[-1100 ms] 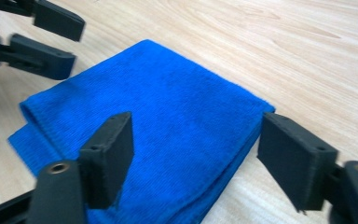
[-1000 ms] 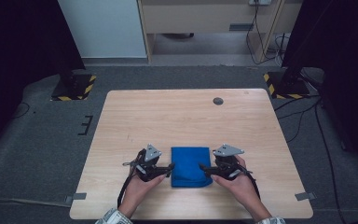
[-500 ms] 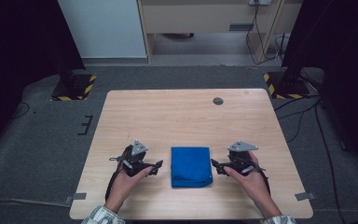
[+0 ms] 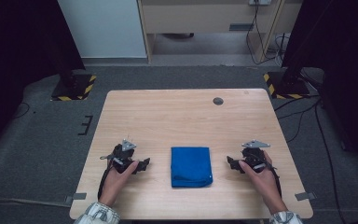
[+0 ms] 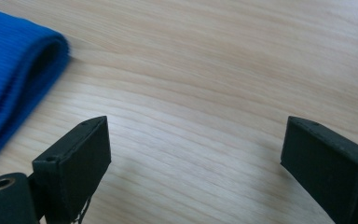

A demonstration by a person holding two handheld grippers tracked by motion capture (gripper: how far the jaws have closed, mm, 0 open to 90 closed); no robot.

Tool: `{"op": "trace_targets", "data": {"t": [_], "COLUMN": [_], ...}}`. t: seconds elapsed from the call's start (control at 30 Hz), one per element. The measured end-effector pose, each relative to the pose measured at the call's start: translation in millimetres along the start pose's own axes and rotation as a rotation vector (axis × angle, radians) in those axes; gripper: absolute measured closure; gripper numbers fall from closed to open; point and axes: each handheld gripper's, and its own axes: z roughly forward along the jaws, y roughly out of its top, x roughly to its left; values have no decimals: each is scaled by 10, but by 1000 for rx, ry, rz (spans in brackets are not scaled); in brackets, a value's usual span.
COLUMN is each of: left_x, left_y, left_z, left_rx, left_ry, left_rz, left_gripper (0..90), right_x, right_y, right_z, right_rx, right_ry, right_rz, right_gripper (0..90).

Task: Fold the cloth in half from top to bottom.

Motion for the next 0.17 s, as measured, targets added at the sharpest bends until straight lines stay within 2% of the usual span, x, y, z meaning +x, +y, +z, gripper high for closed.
{"op": "trace_targets", "data": {"t": [0.17], "left_x": [-11], "left_y": [-18], "left_z": [22], "left_rx": [-3], "left_ry": [28], "left_rz": [43], "left_gripper": [56], "right_x": [-35], "right_y": [-33], "right_z": [27], "right_rx": [-3], "right_ry": [-34], "right_rz": [-24], "right_gripper": [77]}}
